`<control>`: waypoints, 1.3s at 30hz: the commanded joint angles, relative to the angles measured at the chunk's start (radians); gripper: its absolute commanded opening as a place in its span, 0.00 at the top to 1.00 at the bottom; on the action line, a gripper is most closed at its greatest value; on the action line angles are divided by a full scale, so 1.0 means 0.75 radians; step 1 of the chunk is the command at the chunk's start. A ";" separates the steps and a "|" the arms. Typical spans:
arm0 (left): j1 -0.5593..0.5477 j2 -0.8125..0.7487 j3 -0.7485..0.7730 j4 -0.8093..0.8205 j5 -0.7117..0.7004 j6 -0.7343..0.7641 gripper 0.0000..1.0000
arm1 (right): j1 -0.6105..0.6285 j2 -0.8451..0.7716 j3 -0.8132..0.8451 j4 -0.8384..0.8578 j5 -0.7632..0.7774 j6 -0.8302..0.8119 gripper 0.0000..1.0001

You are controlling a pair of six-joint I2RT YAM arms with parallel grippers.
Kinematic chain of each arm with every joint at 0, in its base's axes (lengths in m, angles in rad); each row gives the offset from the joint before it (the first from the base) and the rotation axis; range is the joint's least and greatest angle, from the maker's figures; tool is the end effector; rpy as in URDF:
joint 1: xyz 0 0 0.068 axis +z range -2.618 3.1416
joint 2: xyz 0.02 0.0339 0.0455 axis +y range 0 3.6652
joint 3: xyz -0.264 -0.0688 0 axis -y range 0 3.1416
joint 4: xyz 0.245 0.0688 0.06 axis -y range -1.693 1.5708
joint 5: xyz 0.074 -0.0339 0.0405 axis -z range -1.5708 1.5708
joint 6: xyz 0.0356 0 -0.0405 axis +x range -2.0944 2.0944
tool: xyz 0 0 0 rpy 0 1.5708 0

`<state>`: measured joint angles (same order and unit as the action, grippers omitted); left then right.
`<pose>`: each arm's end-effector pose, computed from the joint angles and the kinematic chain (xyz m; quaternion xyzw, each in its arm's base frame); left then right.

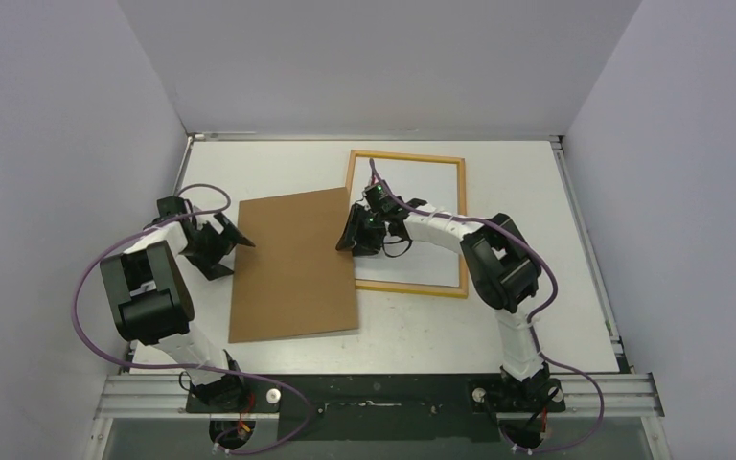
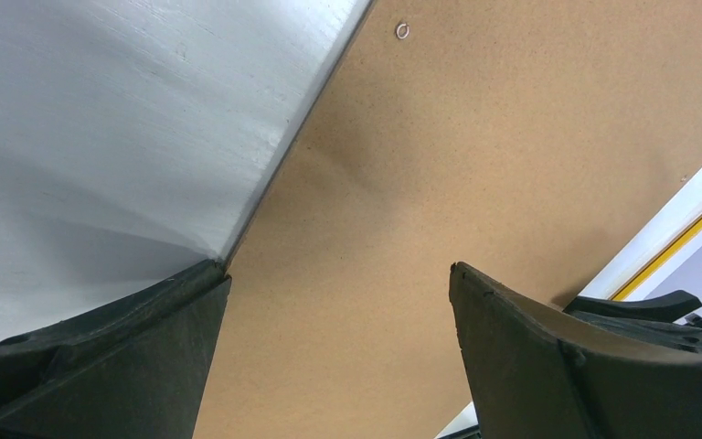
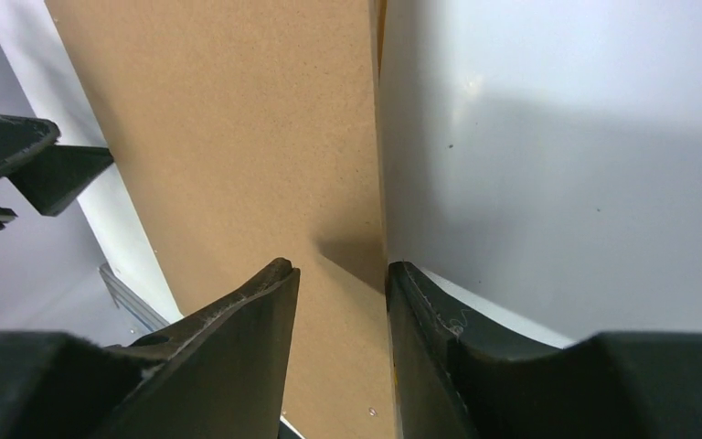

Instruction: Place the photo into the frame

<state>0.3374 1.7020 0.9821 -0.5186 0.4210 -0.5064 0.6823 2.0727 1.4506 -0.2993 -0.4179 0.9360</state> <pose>0.3002 0.0899 0.1581 -0.3634 0.8940 -0.2190 0.1438 0.3367 0.2921 0.1661 0.0516 0.9281 0.3615 0.0731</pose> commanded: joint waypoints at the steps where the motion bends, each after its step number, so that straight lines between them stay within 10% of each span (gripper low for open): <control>1: -0.011 0.022 0.010 0.014 0.054 0.003 0.10 | 0.030 -0.105 0.021 0.263 -0.122 0.083 0.60; 17: -0.010 0.034 0.063 -0.014 0.049 0.014 0.10 | 0.051 -0.080 0.062 0.388 -0.170 0.127 0.93; 27: -0.010 0.034 0.060 -0.010 0.070 0.010 0.10 | 0.065 -0.079 -0.036 0.893 -0.297 0.322 0.68; 39: -0.007 0.016 0.056 -0.023 0.046 0.018 0.10 | 0.074 -0.111 -0.002 0.610 -0.219 0.175 0.83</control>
<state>0.3416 1.7176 1.0115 -0.5209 0.4065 -0.4866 0.7273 2.0693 1.4227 0.1989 -0.5907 1.1263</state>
